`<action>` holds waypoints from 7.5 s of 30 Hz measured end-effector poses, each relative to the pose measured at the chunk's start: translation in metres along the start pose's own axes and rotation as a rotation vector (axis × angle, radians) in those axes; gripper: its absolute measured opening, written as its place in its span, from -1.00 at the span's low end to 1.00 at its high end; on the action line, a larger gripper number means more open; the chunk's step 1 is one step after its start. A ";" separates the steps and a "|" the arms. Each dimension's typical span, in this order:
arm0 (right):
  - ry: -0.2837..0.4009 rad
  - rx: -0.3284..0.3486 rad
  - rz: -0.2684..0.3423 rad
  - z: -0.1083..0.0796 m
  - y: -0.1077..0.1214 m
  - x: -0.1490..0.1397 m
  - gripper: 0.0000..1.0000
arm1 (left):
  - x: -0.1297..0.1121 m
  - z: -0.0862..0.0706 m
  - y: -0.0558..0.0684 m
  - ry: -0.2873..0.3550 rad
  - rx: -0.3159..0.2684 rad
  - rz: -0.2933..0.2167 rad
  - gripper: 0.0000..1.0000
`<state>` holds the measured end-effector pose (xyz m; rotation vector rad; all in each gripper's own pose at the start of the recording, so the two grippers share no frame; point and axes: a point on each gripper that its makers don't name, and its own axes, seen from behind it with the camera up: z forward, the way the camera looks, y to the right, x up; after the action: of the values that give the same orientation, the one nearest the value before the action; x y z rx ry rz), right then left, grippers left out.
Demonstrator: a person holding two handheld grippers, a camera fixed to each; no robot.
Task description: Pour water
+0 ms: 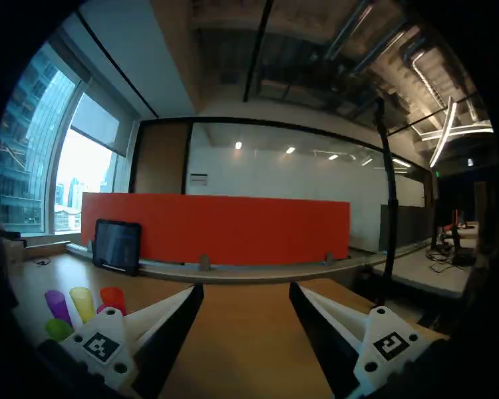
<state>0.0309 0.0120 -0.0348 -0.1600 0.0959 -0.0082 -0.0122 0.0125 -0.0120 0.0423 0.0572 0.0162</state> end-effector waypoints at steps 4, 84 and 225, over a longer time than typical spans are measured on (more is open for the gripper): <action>-0.002 -0.004 0.009 0.002 0.002 0.003 0.99 | -0.005 -0.002 0.002 0.004 0.010 0.005 0.94; 0.011 0.003 -0.040 -0.018 -0.018 0.023 1.00 | -0.070 0.002 -0.010 -0.020 0.017 -0.055 0.95; -0.068 0.100 0.036 0.009 -0.028 -0.100 1.00 | -0.071 0.003 -0.011 -0.019 0.018 -0.054 0.95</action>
<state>-0.0674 -0.0123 -0.0122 -0.0588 0.0300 0.0281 -0.0824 0.0006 -0.0057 0.0586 0.0392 -0.0388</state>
